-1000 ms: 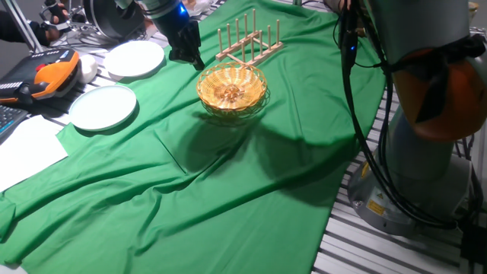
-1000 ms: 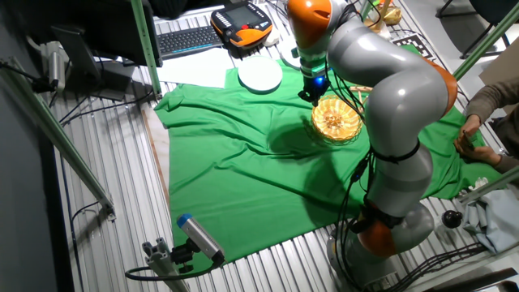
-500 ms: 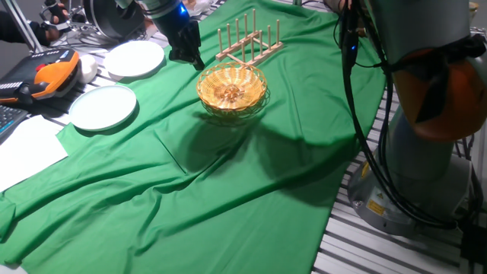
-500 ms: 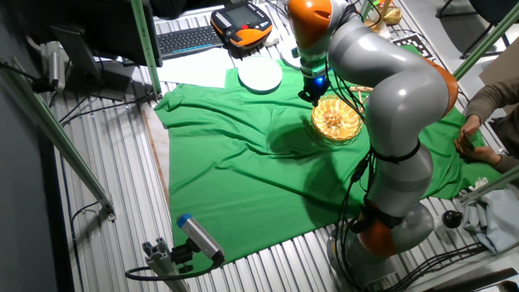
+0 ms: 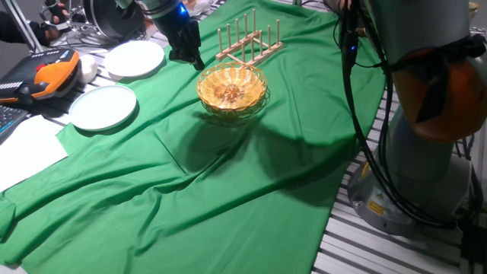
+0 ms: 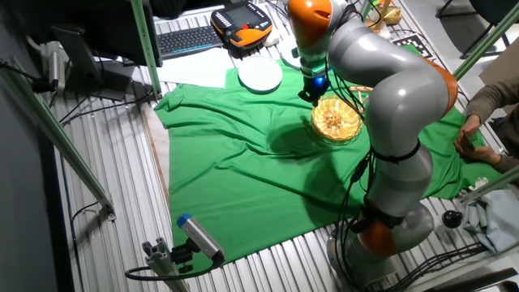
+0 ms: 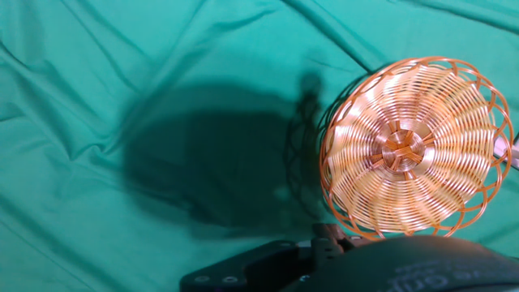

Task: Put the dish on the dish rack

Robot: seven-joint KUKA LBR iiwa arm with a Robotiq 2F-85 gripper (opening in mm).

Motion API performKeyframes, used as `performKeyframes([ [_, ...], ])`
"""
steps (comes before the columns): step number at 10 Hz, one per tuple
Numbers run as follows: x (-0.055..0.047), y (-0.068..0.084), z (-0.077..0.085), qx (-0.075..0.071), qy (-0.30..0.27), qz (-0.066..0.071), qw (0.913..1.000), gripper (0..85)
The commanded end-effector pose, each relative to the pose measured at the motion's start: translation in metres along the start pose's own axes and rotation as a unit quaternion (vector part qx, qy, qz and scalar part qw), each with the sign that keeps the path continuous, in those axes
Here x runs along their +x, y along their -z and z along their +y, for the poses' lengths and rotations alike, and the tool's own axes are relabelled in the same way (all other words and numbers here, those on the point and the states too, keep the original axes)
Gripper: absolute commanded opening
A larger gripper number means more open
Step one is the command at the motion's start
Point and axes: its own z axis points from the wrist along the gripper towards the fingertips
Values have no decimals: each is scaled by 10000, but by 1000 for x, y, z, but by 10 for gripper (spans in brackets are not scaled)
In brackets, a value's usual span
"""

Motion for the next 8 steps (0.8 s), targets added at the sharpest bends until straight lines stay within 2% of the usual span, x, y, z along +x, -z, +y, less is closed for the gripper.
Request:
performKeyframes([
  [1,0,0,0,-8,25,-10,10000,0],
  [4,0,0,0,-15,38,-82,10000,0],
  [5,0,0,0,100,32,-512,9986,0],
  [6,0,0,0,306,-143,-892,9954,0],
  [7,0,0,0,337,-316,-1114,9927,0],
  [8,0,0,0,306,-580,-1161,9911,0],
])
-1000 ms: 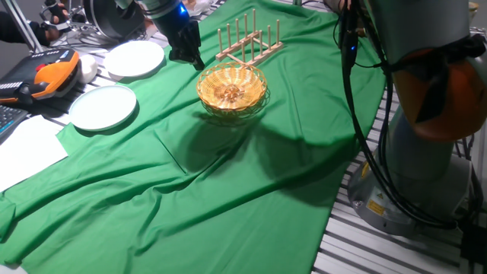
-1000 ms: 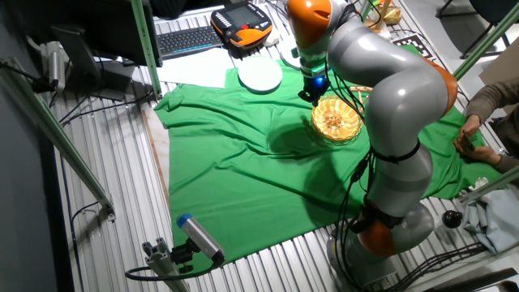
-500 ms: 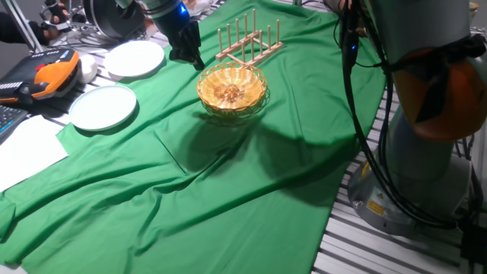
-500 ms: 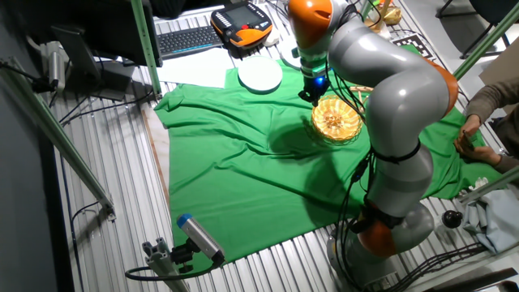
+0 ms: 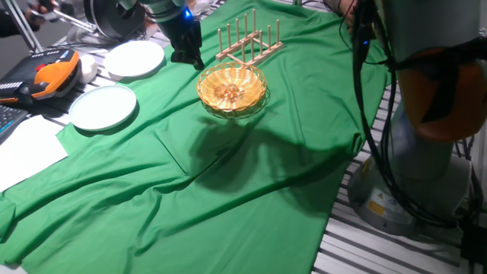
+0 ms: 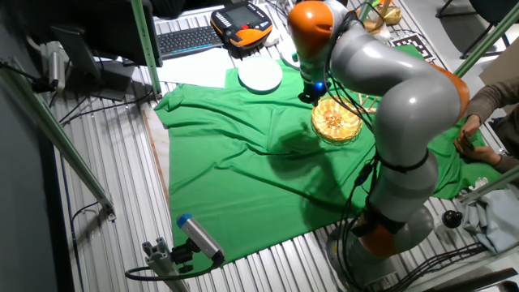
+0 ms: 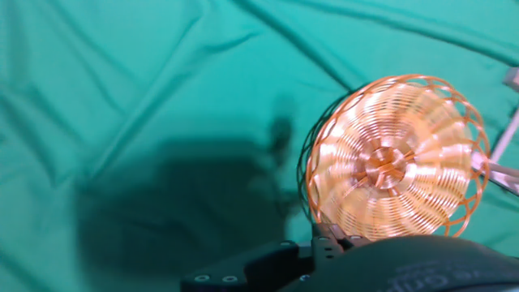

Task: Put the dish on the dish rack

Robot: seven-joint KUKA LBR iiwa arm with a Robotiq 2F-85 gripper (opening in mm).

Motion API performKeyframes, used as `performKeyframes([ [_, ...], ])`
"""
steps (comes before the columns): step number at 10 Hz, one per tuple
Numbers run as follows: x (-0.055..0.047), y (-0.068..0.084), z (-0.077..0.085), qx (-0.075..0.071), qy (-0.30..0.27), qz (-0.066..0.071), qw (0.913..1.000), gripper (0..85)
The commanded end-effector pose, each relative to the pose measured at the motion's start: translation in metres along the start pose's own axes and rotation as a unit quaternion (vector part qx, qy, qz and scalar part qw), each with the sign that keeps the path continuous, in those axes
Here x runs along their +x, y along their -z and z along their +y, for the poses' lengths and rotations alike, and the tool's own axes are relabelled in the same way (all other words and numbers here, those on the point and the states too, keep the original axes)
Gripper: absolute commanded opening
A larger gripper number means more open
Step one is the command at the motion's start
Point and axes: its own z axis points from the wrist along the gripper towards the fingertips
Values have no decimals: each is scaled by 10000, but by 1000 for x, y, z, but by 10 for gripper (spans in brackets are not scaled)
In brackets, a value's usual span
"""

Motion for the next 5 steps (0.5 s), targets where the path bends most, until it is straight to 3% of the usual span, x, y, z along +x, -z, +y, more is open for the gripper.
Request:
performKeyframes([
  [1,0,0,0,-18,-326,-552,9979,0],
  [2,0,0,0,-194,-350,-660,9970,0],
  [3,0,0,0,-454,-418,-556,9965,0],
  [4,0,0,0,-166,-374,-642,9971,0],
  [5,0,0,0,-204,-370,-561,9975,0],
])
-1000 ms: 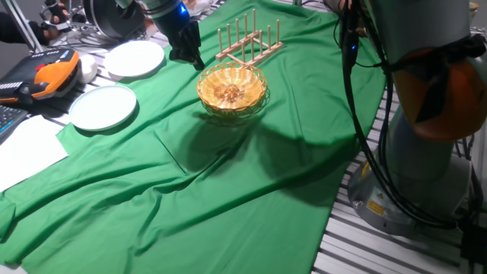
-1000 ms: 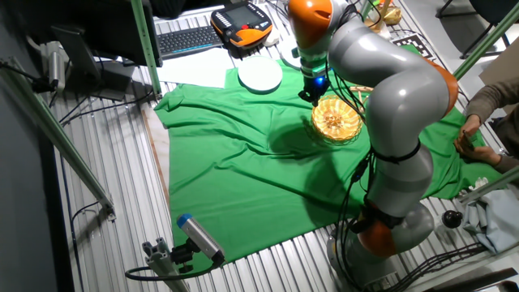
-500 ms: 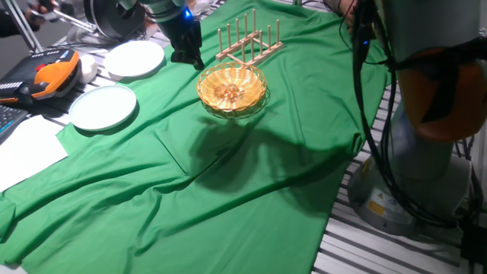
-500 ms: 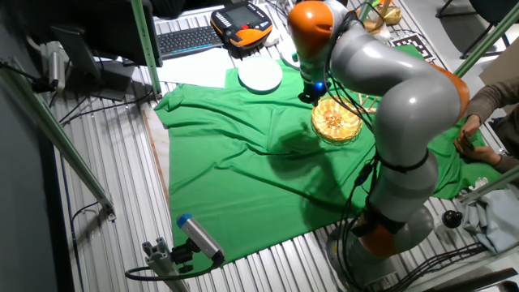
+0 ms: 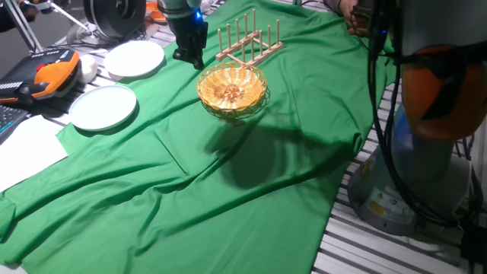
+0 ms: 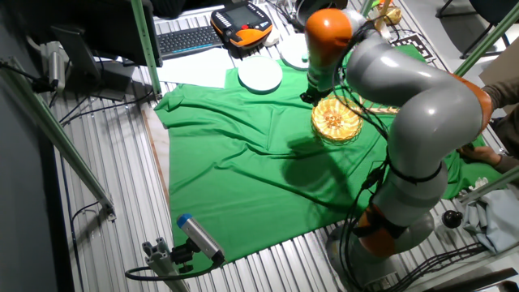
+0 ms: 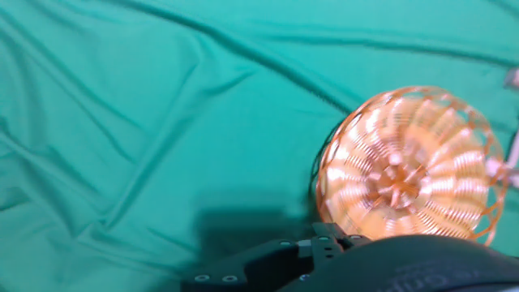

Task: Put the dish on the dish rack

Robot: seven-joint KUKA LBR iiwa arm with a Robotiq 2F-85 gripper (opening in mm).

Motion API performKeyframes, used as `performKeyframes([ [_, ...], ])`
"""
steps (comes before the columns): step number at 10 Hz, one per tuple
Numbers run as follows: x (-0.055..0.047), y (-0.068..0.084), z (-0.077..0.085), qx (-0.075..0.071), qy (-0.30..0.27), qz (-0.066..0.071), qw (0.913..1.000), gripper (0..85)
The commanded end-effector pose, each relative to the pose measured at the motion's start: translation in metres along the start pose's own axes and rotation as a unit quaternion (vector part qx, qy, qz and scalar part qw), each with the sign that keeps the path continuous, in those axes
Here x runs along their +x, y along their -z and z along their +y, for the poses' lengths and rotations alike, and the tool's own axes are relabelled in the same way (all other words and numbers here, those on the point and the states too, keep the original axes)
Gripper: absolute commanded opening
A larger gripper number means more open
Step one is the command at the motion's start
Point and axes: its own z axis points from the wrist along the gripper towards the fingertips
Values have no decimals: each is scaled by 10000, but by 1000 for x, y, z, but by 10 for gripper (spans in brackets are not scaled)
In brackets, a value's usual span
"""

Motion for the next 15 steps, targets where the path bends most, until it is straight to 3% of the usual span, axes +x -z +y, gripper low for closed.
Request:
performKeyframes([
  [1,0,0,0,164,12,24,9999,0],
  [2,0,0,0,341,-102,7,9994,170],
  [3,0,0,0,396,-192,-41,9990,340],
  [4,-6,-3,-20,343,-268,-83,9990,510],
  [5,-13,-7,-43,352,-183,-88,9992,510],
  [6,-20,-12,-78,253,-85,-81,9996,510],
  [7,-24,-14,-100,174,-18,-29,9998,510],
  [9,-25,-19,-138,255,183,-74,9995,510],
  [12,-25,-34,-184,179,360,-161,9991,510],
  [15,-30,-69,-216,44,701,-389,9968,510],
])
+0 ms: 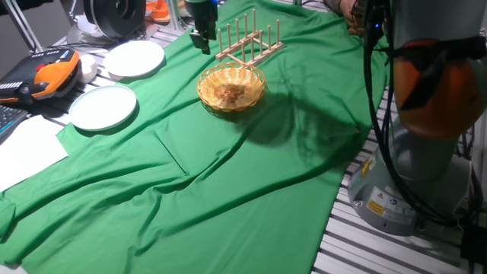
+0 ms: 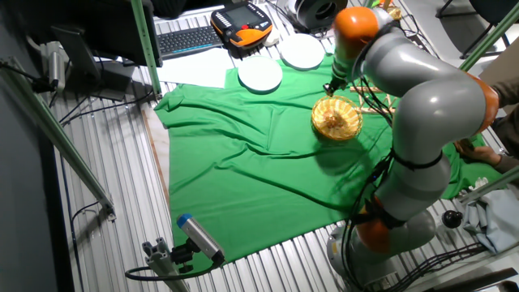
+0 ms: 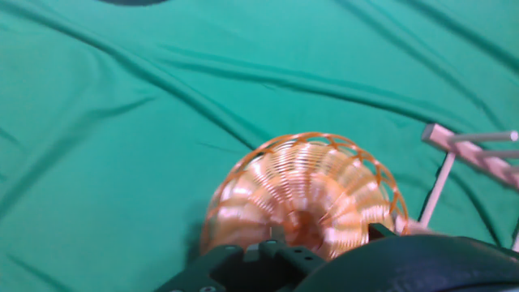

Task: Put the dish on the dish rack

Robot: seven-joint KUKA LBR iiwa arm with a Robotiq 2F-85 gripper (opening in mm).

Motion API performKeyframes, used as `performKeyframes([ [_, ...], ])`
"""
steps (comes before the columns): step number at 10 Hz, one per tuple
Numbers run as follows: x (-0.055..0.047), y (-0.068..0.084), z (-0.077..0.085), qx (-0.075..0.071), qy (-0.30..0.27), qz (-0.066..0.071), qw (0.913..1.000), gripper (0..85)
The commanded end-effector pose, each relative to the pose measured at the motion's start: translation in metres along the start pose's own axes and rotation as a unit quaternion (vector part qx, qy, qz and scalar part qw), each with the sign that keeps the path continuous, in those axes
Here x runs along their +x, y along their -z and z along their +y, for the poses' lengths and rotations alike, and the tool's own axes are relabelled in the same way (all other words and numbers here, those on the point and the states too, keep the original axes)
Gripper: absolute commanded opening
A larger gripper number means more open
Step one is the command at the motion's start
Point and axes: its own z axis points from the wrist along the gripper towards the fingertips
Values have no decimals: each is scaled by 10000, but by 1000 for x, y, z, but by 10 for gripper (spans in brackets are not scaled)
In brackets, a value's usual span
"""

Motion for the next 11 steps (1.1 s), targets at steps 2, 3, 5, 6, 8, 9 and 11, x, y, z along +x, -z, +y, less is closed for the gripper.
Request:
performKeyframes([
  [2,20,-30,-106,-110,126,-69,9998,510],
  [3,22,-39,-110,-85,132,-189,9997,510],
  [5,27,-50,-112,-70,178,-218,9996,510],
  [6,25,-51,-111,-123,206,-151,9996,510],
  [8,25,-51,-110,-231,198,53,9995,510],
  [9,25,-51,-110,-226,104,221,9994,510],
  [11,25,-51,-110,-126,-258,330,9990,510],
])
